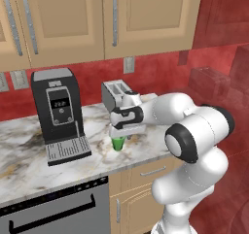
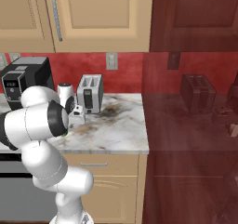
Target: Place the pitcher and cup on the dining counter for serving.
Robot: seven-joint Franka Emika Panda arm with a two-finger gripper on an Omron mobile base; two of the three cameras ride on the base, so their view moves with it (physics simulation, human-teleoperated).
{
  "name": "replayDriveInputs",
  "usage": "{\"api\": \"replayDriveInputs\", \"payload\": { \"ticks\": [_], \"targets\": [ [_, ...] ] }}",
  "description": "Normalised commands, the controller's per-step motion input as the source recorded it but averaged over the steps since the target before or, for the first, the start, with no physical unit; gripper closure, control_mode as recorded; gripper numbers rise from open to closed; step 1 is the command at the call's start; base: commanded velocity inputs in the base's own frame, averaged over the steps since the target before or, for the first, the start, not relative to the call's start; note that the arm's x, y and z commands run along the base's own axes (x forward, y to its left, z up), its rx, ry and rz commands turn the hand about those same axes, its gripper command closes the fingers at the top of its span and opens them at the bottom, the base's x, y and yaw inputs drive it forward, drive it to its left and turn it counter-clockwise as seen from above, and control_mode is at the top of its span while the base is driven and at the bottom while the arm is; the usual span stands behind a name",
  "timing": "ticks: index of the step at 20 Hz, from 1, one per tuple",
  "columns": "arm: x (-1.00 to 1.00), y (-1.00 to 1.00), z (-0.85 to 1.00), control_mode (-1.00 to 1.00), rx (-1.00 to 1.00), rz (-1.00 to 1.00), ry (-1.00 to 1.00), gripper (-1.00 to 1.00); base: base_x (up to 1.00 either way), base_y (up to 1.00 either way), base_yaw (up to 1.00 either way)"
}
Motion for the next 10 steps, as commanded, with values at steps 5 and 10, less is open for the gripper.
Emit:
{"api": "replayDriveInputs", "payload": {
  "ticks": [5,10],
  "targets": [
    [0.00,0.00,0.00,-1.00,0.00,0.00,0.00,1.00,0.00,0.00,0.00],
    [0.00,0.00,0.00,-1.00,0.00,0.00,0.00,1.00,0.00,0.00,0.00]
  ]
}}
